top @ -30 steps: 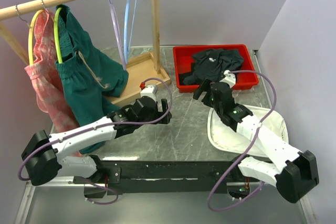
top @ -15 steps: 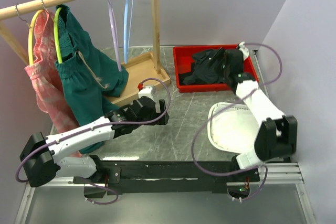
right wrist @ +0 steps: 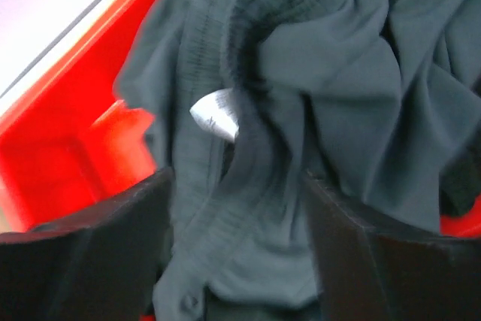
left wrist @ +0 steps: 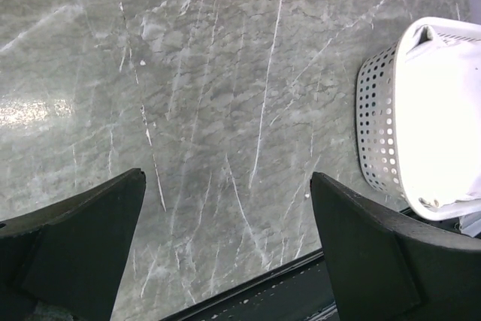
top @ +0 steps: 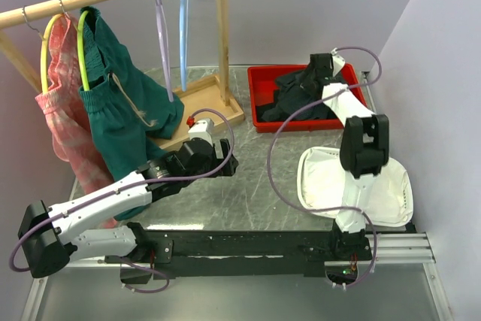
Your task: Place the shorts on the hanger
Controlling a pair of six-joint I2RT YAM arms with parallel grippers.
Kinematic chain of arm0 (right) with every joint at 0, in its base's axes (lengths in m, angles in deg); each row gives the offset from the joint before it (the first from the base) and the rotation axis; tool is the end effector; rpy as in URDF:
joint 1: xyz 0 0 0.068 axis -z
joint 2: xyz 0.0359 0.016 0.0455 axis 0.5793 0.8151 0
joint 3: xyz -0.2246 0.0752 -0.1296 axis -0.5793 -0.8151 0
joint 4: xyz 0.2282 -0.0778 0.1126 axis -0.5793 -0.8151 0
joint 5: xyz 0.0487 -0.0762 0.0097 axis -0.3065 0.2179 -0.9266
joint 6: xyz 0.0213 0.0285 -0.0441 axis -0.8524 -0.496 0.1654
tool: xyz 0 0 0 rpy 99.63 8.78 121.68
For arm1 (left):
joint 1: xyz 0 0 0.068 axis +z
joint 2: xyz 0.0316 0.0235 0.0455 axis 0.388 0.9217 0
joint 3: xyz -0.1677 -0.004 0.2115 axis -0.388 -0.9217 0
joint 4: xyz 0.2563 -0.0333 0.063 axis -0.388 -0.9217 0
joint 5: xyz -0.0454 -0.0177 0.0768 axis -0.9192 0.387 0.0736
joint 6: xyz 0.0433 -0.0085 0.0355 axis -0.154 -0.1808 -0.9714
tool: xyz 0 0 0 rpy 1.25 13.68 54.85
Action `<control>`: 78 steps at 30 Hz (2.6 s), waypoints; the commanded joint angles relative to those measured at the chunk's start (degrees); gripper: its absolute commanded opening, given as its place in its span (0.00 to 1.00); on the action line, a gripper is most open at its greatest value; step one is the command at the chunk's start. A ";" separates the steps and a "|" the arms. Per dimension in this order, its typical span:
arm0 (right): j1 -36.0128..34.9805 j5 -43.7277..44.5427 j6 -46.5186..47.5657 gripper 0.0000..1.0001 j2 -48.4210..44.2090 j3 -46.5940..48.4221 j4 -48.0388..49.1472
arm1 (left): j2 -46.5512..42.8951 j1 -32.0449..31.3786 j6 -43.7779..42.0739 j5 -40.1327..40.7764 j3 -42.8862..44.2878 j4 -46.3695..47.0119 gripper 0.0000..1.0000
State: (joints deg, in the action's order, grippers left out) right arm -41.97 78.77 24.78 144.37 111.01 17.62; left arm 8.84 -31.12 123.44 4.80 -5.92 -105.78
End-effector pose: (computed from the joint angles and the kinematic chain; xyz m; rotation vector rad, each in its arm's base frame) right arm 0.4704 0.0439 0.2489 0.7012 2.0940 0.1267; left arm 0.1570 -0.1951 0.2798 -0.0361 2.2224 -0.6668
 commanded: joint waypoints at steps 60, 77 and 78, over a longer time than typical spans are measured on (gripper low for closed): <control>-36.58 -1.67 -9.24 0.31 -70.22 -59.55 -5.26 | 8.75 0.08 12.24 -3.73 -3.54 9.08 0.61; -31.16 8.53 2.19 0.59 -59.42 -45.31 -8.03 | 21.41 -2.56 11.71 -16.13 -4.15 19.09 0.61; -30.18 7.83 3.32 0.59 -58.72 -45.31 -6.97 | 21.94 -2.73 11.62 -16.13 -4.06 19.63 0.61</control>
State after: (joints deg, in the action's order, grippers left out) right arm -76.00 84.62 23.66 82.38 63.06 8.84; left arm 29.23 -33.09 135.02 -8.81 -11.69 -91.47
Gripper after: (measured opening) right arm 0.594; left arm 0.612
